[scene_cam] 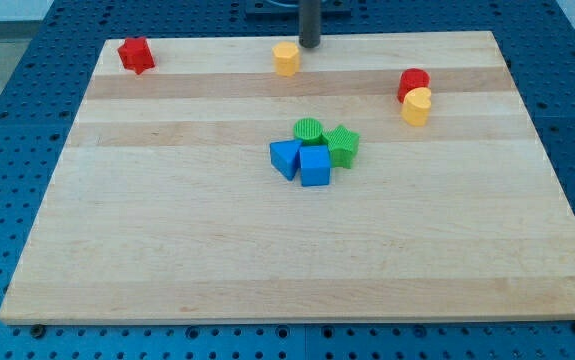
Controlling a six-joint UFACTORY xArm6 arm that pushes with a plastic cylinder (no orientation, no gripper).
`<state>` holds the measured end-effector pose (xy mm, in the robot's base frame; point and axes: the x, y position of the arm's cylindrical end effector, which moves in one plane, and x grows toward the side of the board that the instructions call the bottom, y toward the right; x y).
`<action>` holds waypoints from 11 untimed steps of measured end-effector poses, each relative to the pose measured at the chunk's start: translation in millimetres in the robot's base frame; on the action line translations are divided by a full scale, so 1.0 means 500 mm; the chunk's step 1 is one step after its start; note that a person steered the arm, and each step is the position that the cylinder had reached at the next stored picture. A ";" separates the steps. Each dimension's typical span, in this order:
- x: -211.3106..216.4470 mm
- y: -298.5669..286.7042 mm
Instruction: Push yellow hexagon slightly towards right side
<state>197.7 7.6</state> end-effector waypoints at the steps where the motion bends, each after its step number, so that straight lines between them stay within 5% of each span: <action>1: -0.011 -0.034; 5: 0.017 -0.131; 11: 0.087 -0.075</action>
